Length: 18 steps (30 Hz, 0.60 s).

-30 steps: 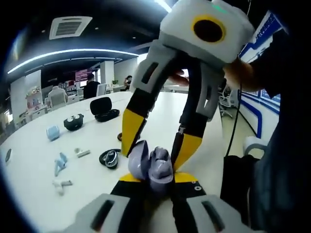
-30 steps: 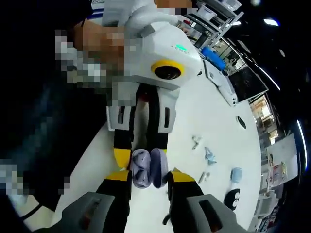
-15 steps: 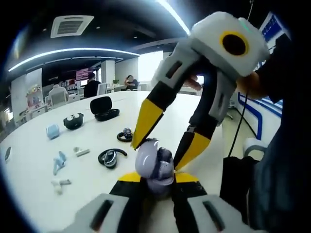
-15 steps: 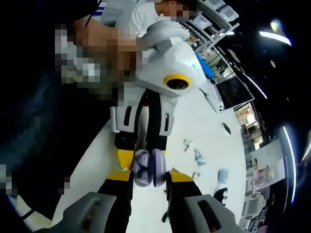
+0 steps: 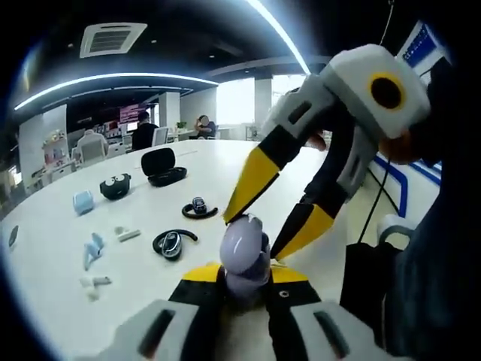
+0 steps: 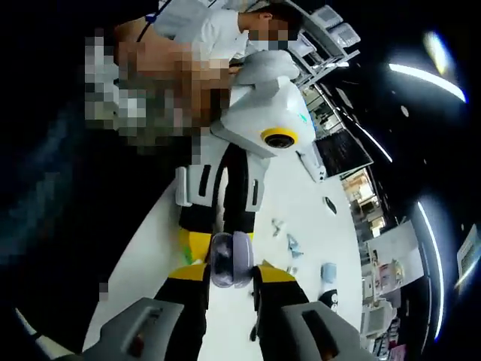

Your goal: Pick up the earbuds from the table and place the earbuds into the earbud case

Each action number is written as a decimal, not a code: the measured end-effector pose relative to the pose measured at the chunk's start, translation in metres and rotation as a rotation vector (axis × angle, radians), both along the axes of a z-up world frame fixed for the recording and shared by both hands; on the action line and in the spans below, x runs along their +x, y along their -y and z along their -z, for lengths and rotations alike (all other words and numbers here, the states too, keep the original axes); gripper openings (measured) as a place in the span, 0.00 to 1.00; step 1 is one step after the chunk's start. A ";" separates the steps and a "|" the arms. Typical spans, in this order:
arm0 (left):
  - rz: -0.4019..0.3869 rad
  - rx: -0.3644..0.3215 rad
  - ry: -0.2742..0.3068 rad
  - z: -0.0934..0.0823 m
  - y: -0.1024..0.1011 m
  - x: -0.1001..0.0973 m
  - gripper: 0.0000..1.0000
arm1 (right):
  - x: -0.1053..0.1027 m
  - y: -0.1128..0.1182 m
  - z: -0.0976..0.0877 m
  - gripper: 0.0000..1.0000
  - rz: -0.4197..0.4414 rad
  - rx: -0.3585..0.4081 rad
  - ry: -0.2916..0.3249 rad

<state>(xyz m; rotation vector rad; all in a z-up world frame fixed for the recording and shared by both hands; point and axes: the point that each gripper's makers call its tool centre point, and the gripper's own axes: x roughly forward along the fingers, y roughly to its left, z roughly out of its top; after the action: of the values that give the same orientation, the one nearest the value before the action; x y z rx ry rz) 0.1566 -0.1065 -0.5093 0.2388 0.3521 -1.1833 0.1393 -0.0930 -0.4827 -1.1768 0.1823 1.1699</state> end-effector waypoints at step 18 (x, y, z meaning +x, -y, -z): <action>-0.010 0.000 -0.014 0.000 -0.002 -0.001 0.22 | -0.002 0.000 -0.008 0.12 0.042 0.086 -0.005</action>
<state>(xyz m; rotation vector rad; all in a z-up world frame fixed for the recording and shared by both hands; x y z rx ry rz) 0.1560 -0.1047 -0.5096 0.2281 0.3655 -1.1754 0.1375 -0.0930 -0.4750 -1.0902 0.1587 1.1329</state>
